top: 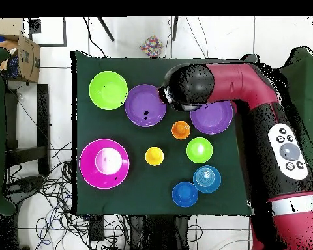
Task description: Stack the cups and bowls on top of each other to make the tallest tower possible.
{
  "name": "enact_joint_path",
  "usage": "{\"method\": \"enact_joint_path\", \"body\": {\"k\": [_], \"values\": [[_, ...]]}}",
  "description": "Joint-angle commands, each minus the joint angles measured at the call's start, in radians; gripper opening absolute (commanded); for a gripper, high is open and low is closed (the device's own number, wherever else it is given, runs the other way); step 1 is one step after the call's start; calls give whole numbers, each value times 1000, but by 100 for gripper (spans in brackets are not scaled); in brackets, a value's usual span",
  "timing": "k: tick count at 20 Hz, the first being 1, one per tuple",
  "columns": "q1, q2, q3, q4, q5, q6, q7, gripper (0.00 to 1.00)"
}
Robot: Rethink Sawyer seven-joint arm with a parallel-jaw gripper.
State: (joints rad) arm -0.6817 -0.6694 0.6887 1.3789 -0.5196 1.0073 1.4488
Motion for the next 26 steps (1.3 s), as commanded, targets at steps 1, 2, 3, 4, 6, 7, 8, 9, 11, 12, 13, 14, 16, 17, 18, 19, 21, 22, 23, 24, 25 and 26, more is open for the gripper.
{"method": "enact_joint_path", "body": {"k": [1,2,3,4,6,7,8,9,11,12,13,14,16,17,18,19,21,22,23,24,25,26], "values": [[-1,-29,-4,119,-59,-55,-135,100],[-3,-29,-5,129,-62,-67,-130,100],[-4,-21,-7,129,-65,-77,-130,100],[-6,-13,-9,129,-69,-86,-130,100],[-9,8,-8,127,-74,-97,-140,100],[-13,18,-7,132,-77,-106,-147,100],[-15,22,-8,136,-77,-114,-146,100],[-19,29,-6,141,-79,-128,-147,100],[-23,32,-6,142,-78,-135,-148,100],[-23,35,-8,143,-80,-141,-145,100],[-24,37,-10,144,-82,-148,-142,100],[-24,41,-12,144,-84,-153,-140,100],[-25,54,-17,140,-89,-165,-136,100],[-23,69,-22,133,-96,-173,-134,100],[-23,74,-23,129,-97,-174,-135,100],[-25,78,-25,131,-99,-178,-136,100],[-28,82,-26,129,-97,-172,-142,100],[-29,83,-26,128,-96,-171,-143,100],[-35,85,-27,138,-98,-179,-145,100],[-37,87,-27,140,-98,-180,-146,100],[-40,92,-25,144,-99,-182,-147,100],[-42,93,-25,146,-100,-185,-148,100]]}}
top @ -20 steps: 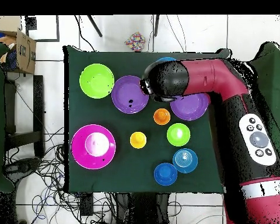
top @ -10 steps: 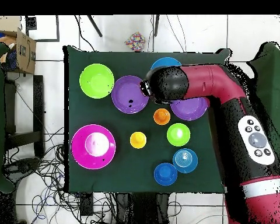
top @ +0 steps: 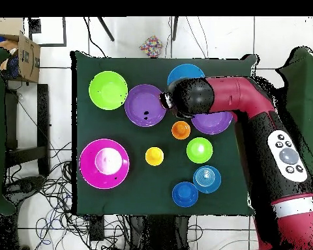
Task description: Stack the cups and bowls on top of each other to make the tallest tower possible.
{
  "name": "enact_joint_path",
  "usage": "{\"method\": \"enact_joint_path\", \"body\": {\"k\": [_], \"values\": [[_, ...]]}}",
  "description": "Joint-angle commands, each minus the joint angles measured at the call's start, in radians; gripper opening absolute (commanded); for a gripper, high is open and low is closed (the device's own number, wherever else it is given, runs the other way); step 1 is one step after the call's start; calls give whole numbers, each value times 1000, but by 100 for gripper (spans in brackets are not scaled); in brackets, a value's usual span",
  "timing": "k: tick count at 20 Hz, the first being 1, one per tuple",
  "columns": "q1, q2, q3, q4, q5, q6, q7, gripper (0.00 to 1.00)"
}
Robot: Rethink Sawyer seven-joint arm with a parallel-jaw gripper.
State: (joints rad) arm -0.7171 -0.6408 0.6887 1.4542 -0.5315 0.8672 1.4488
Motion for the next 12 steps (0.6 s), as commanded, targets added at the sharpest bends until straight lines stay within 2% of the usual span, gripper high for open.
{"method": "enact_joint_path", "body": {"k": [1,12], "values": [[-12,62,-24,85,-91,-55,-146,100],[-27,58,-25,152,-112,-103,-114,100]]}}
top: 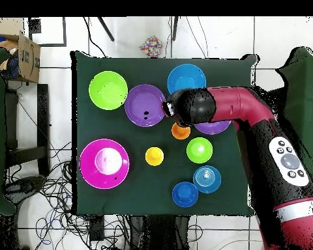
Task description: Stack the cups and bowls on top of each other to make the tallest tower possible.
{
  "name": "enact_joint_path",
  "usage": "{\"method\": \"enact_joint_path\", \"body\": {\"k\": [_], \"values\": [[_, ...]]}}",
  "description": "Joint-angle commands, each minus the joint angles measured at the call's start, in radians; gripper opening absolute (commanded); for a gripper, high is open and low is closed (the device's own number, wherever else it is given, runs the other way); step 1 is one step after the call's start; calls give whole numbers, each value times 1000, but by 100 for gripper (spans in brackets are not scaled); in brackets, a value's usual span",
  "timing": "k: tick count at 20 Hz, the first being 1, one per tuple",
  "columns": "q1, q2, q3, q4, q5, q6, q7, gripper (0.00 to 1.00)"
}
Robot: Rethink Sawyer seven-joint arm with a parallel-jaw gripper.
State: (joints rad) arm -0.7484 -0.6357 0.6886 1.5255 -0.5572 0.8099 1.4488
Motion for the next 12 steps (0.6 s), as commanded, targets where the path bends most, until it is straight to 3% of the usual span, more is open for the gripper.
{"method": "enact_joint_path", "body": {"k": [1,12], "values": [[3,51,-24,85,-89,-54,-112,100],[10,68,-24,145,-99,-151,-66,100]]}}
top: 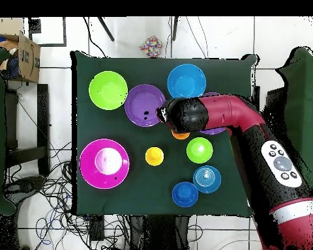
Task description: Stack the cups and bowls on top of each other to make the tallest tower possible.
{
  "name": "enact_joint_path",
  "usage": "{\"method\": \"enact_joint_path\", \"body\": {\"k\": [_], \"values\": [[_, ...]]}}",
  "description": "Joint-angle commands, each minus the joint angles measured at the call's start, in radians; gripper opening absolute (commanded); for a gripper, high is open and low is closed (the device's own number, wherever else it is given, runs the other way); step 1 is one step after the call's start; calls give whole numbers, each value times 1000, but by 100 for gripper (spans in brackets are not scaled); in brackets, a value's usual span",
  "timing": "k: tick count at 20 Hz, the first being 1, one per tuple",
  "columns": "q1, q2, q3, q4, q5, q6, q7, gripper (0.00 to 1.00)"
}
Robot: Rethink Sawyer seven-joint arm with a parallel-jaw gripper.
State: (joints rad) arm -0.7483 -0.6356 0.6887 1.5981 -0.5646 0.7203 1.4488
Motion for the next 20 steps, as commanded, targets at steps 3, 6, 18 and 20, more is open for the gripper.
{"method": "enact_joint_path", "body": {"k": [3,6,18,20], "values": [[13,61,-30,73,-88,-62,-64,100],[8,66,-31,70,-89,-63,-76,100],[-33,71,-24,101,-120,-117,-98,100],[-40,68,-24,107,-130,-133,-95,100]]}}
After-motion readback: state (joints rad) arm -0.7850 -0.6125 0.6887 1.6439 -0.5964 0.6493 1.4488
